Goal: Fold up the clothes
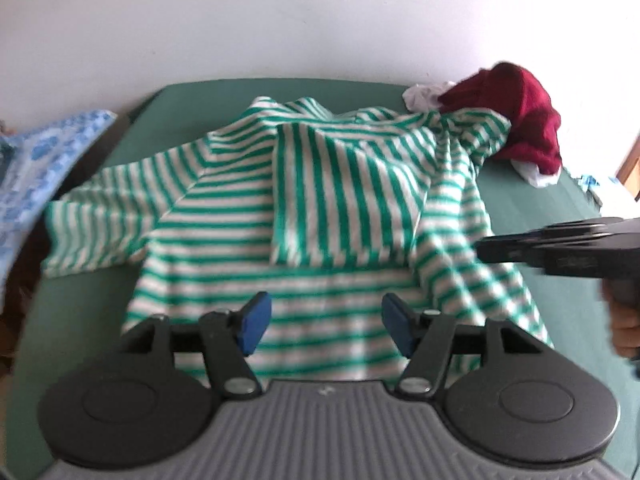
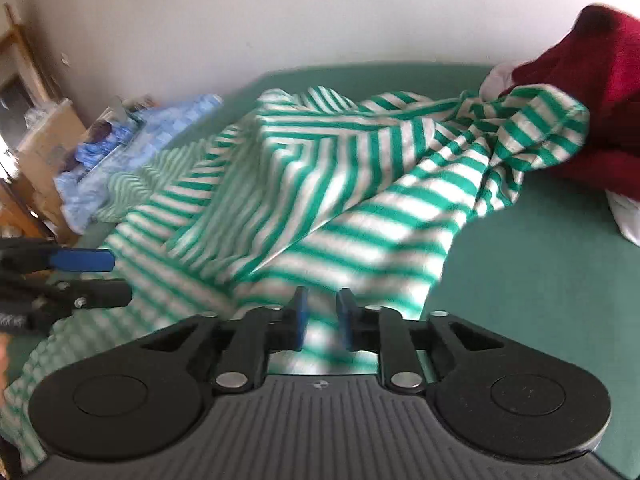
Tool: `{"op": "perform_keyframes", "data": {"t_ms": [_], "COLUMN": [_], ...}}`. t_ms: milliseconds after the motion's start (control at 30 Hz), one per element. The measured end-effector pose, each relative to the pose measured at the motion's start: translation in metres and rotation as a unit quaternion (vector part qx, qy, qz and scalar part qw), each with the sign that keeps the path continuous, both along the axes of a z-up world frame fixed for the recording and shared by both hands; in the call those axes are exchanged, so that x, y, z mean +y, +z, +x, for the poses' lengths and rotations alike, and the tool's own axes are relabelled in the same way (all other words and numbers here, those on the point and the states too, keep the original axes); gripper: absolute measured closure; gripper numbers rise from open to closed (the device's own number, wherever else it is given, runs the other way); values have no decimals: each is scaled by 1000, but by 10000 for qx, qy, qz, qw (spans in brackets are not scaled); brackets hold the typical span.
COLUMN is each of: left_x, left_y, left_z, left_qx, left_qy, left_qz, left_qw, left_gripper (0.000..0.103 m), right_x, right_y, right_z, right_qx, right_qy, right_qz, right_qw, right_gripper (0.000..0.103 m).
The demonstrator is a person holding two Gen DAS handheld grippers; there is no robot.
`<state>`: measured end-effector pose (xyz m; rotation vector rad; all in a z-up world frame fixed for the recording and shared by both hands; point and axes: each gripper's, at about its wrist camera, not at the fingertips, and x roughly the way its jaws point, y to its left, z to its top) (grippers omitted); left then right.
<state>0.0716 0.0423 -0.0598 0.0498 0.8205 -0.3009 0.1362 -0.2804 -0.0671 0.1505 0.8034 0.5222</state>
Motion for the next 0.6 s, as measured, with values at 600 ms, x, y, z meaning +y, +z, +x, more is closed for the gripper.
{"op": "perform_keyframes", "data": {"t_ms": [600], "left_x": [125], "left_y": [-34], "left_z": [-144], "left_qx": [958], "left_qy": [-579], "left_qz": [-499], "left_qw": [9925], "left_gripper": [24], "right_x": [120], "right_y": [-9], "right_z": [-214], "right_qx": [722], "right_qy": [53], "right_qz": [-303], "right_qw": [9969], "right_gripper": [58]}}
